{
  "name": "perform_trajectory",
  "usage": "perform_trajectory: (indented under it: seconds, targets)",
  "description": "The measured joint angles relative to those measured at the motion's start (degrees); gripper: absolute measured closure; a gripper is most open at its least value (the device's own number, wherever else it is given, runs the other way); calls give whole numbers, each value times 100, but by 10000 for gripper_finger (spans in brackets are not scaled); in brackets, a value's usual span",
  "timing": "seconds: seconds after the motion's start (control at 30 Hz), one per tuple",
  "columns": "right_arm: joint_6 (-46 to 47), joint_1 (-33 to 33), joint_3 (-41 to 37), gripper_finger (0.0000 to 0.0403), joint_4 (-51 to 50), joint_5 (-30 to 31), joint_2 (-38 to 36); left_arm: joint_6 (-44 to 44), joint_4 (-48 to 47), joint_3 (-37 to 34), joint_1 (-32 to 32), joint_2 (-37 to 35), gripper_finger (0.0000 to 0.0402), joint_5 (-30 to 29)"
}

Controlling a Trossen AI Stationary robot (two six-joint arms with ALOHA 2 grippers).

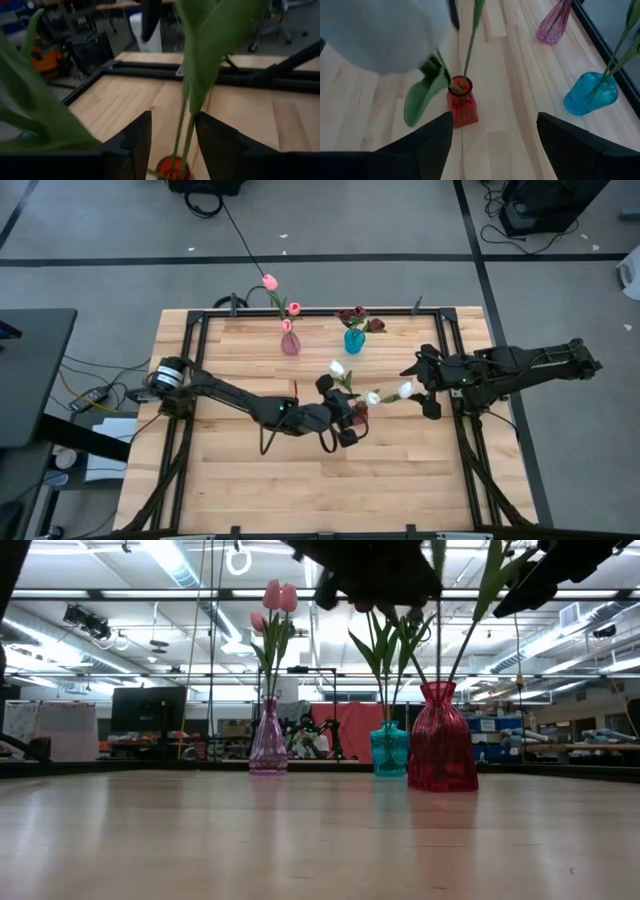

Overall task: Sort flowers into vase by color
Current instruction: Put the white tulip into the red vase, then return to Home Position

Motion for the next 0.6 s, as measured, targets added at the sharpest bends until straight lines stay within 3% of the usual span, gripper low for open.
perform_trajectory:
  seconds: [0.2, 0.6]
  targets:
    - [-7, -5, 64, 103, -106, -44, -143, -436, -1016, 2, -27, -556, 240, 295]
    - [-26, -7, 205, 103, -102, 33, -673, -879, -1928, -2, -118, -797, 240, 661]
